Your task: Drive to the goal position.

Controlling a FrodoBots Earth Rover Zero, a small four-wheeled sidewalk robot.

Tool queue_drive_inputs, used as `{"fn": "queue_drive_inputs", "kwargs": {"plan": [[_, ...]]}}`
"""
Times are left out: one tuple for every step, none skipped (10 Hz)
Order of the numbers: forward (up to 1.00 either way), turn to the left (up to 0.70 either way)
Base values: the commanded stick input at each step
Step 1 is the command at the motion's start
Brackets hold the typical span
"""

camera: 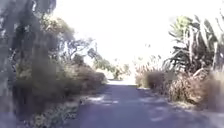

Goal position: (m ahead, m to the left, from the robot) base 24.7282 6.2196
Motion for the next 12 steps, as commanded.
{"fn": "queue_drive_inputs", "kwargs": {"plan": [[1.00, 0.00], [1.00, 0.00], [1.00, 0.00], [1.00, 0.00], [1.00, 0.00], [1.00, 0.00], [1.00, 0.00], [1.00, 0.00], [1.00, 0.00], [1.00, 0.00], [1.00, 0.00], [1.00, 0.00]]}}
